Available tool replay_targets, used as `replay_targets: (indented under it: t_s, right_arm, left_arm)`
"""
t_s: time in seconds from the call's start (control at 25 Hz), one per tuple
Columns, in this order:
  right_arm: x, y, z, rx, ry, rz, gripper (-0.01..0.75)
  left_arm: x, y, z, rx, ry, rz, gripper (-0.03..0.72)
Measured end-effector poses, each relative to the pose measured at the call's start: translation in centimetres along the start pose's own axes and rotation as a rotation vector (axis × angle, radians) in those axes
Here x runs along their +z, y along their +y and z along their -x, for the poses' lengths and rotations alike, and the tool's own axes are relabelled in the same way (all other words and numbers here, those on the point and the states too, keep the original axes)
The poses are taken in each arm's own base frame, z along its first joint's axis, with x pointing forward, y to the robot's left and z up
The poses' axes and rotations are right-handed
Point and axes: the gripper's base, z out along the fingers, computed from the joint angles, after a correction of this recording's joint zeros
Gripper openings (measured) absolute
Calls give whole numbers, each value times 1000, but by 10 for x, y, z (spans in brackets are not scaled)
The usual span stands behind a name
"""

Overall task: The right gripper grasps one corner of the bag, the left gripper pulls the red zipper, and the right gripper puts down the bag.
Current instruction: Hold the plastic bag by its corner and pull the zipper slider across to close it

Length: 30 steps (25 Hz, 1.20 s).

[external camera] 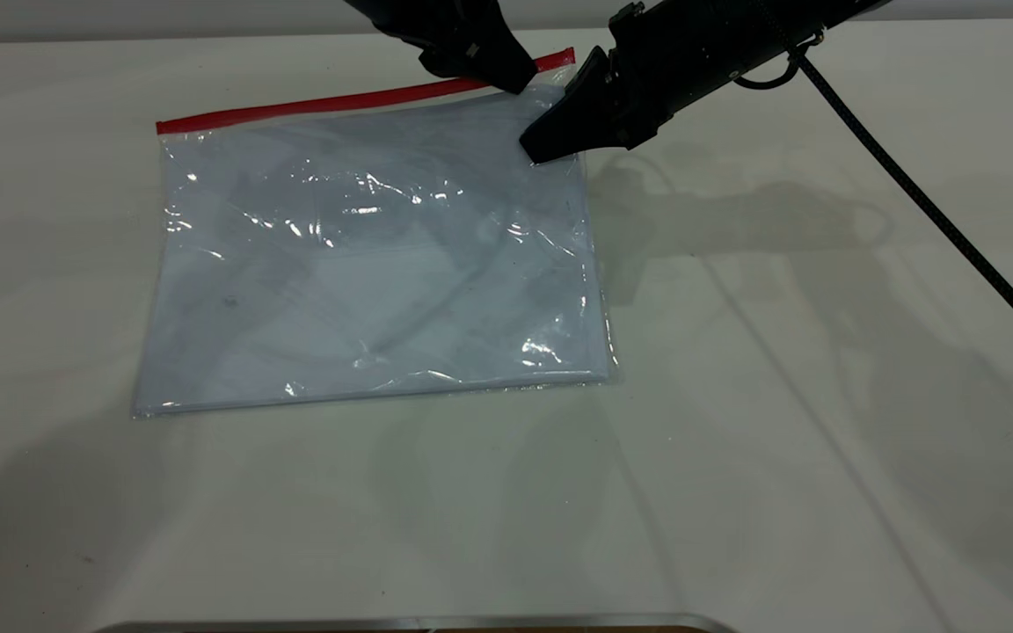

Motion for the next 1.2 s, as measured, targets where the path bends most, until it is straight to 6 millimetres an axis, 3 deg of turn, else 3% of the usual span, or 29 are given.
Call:
replay_targets:
  t_s: [0.4, 1.0, 1.2]
  right_arm:
    - [0, 0, 0, 0, 2, -1, 33]
    - [0, -1, 0, 2, 5, -9, 33]
    - [0, -1, -1, 3, 6, -10, 34]
  left_arm:
    - [5, 0, -10, -1, 71, -11, 533]
    - [5, -1, -10, 7, 72, -22, 177]
    - [5, -1, -10, 10, 72, -21, 131]
